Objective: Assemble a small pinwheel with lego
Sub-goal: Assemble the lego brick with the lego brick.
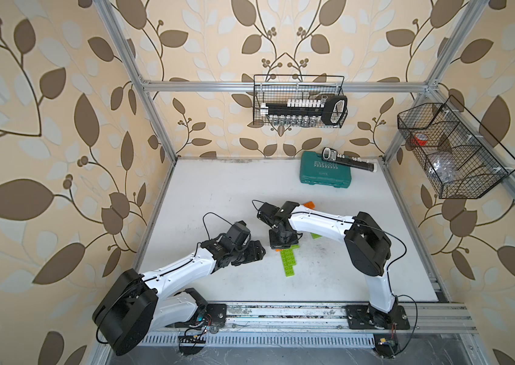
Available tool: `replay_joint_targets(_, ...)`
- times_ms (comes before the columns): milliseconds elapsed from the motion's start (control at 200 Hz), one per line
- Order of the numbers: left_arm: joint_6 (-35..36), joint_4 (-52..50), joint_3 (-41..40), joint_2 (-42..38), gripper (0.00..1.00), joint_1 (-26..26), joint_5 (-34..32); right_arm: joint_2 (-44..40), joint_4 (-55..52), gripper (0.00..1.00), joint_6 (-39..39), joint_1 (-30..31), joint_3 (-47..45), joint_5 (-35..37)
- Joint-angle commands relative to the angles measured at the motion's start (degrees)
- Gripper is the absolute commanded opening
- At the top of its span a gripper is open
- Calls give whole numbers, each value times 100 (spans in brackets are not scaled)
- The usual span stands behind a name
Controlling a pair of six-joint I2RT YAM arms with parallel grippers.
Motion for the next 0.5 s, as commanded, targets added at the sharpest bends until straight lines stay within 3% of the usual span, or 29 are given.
replay_joint_targets(0, -13, 116, 60, 25, 76, -45, -110, 122, 36, 5, 307, 28, -381, 126)
replay_joint_targets(130, -118, 369, 67, 102, 77, 67, 15, 101, 114, 5, 383, 29, -465, 149)
replay_joint_targets(495, -119, 1155, 489, 900, 76, 1128, 1177, 12, 154, 4, 445, 81, -579, 25)
